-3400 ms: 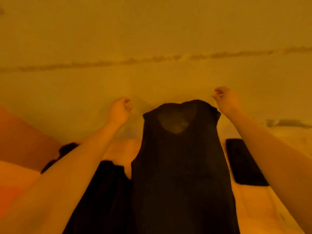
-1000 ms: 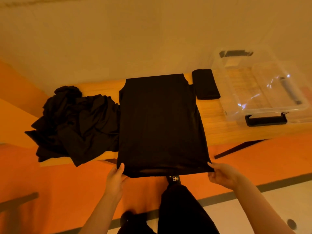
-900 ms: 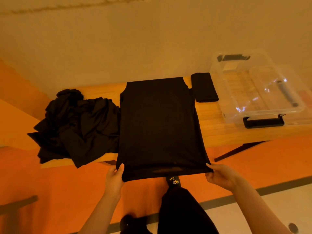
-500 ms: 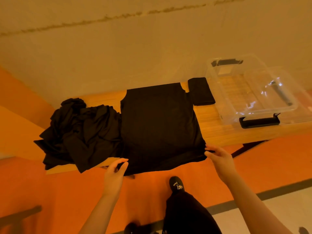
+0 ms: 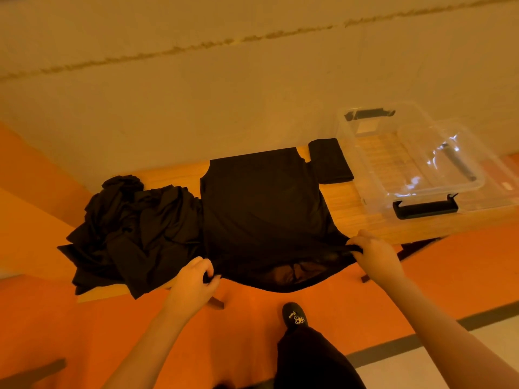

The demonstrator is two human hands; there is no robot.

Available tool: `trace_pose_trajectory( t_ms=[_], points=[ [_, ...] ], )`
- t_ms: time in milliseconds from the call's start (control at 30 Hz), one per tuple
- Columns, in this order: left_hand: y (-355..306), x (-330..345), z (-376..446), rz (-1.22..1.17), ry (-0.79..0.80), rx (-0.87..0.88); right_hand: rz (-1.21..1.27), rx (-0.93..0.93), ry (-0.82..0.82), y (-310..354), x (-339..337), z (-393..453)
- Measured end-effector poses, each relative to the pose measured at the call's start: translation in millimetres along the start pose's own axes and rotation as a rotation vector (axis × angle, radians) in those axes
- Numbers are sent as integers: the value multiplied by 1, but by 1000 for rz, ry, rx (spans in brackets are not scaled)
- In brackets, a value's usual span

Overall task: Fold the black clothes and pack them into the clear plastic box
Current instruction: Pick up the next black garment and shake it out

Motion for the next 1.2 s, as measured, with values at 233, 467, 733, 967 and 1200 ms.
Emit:
trace_pose_trajectory(
  t_ms=[233,467,733,967,1200],
  points=[
    [-2,-19,18,-78,85,21,129,100,300,5,-27,28],
    [-2,-65,54,-95,281,-48,435,123,469,14,-82,69],
    [-6,-114,79,129,131,30,108,2,365,23,-116,102],
    [-8,-149,89,-204,147,-39,262,-12,240,34,-160,113],
    [-24,-186,104,-948,57,-113,656,-32,148,59,-198,116]
  ],
)
Point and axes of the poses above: each hand's wrist, its own z-axis towards the middle knuckle, its own x-axis out of the palm, y = z × x, the point moved 2 cm from there along z, towards the middle knuckle, and after that the axes turned 4 degrees about -y, right-handed, at the moved point
